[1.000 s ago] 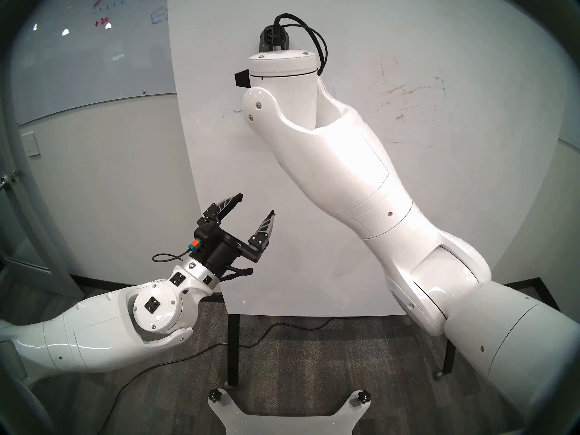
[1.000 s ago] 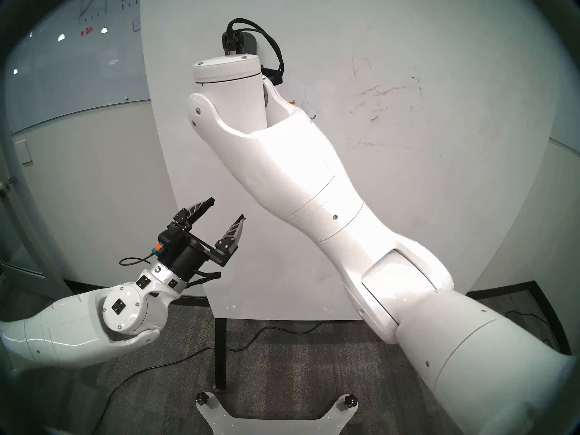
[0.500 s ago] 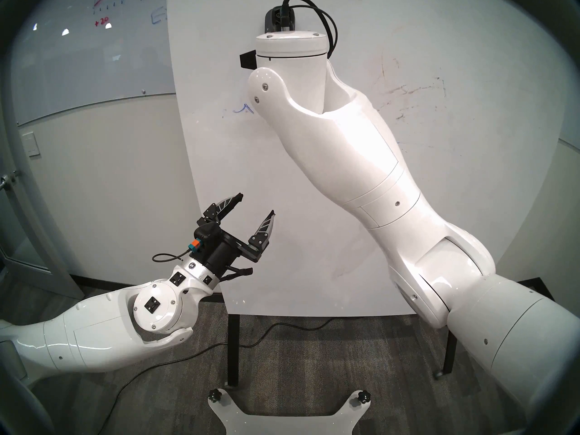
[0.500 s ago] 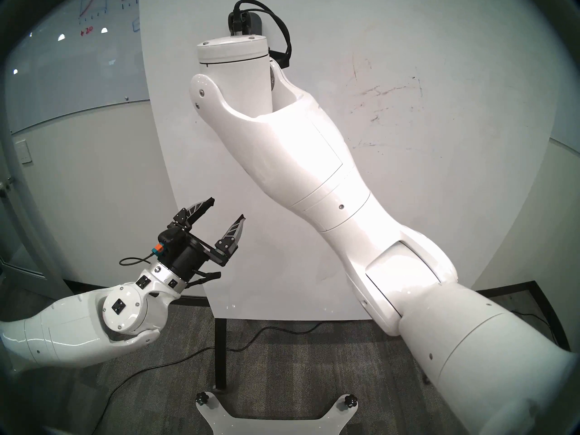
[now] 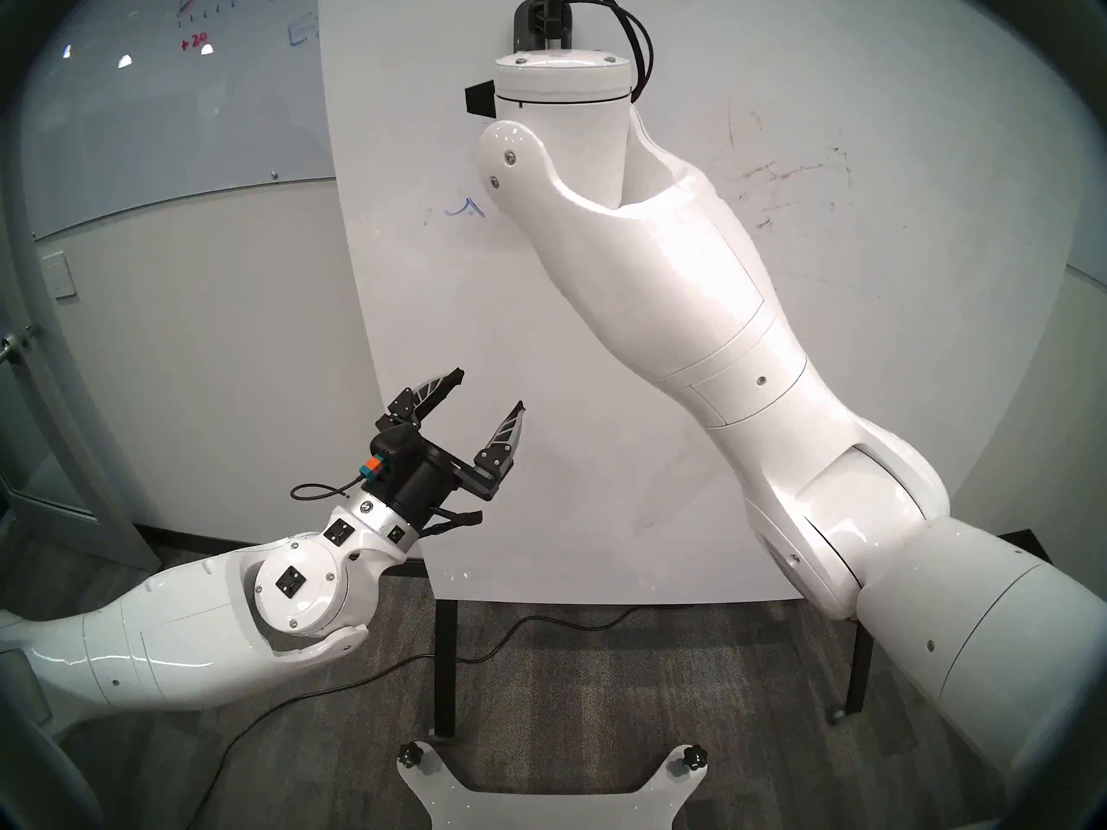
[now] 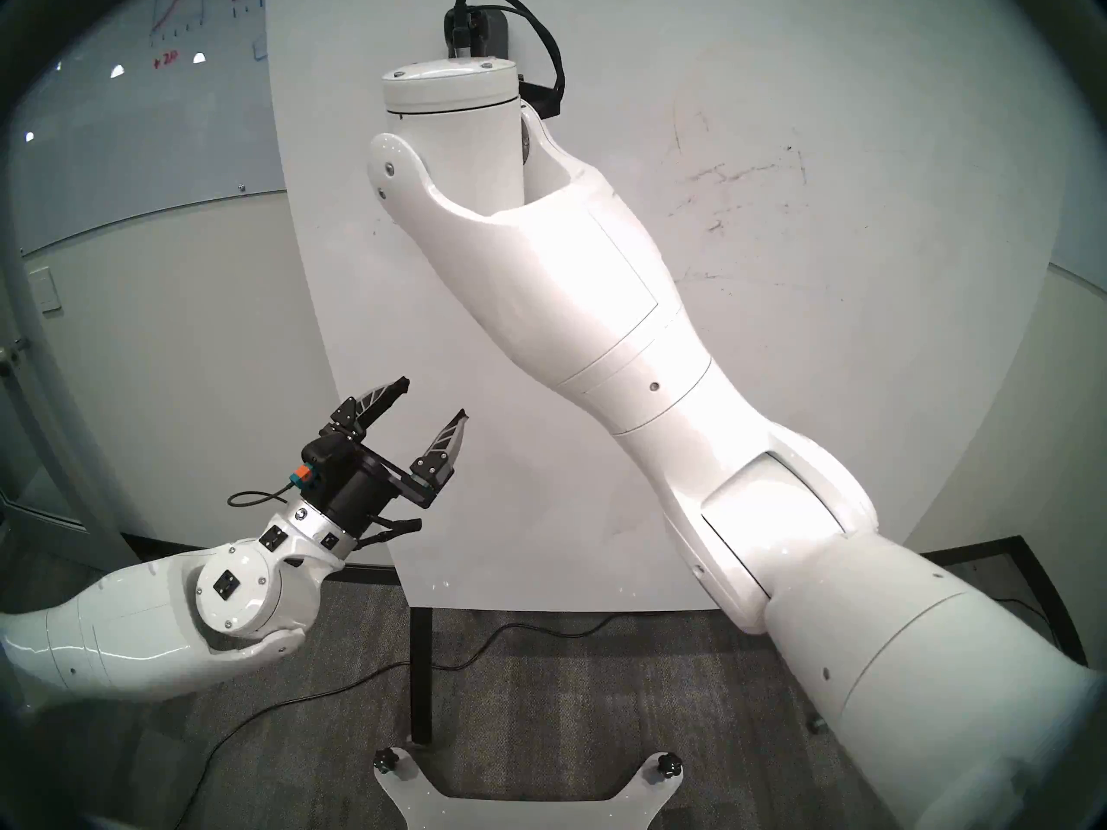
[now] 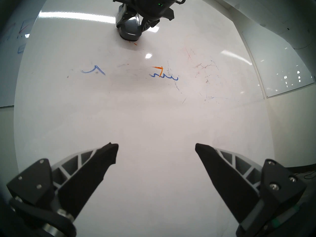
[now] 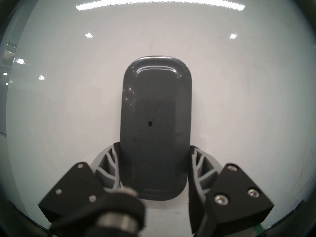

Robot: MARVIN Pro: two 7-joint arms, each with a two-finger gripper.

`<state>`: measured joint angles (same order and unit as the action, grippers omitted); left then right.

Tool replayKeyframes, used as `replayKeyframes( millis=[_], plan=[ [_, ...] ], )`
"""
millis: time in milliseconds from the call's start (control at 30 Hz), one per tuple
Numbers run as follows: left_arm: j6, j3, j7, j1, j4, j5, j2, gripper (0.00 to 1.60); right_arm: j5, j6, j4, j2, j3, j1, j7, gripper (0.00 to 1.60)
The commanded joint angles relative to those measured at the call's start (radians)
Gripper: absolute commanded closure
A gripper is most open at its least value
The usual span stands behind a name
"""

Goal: Erase all marks on the whiteboard with the eraser

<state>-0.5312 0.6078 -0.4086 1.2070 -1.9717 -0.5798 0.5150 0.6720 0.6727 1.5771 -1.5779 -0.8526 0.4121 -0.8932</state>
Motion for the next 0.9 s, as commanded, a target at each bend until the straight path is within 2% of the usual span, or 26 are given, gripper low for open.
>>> replayKeyframes(
  millis=[0, 867],
  plan=[
    [-0.008, 0.010, 0.000, -0.009, -0.010, 0.000, 0.000, 0.00, -0.004, -0.018, -0.024, 0.030, -0.031, 0.017, -0.015, 1.60],
    [-0.006, 0.009, -0.001, -0.010, -0.009, 0.000, 0.000, 0.00, -0.003, -0.030, 0.052, 0.131, -0.088, 0.191, -0.038, 1.60]
  ],
)
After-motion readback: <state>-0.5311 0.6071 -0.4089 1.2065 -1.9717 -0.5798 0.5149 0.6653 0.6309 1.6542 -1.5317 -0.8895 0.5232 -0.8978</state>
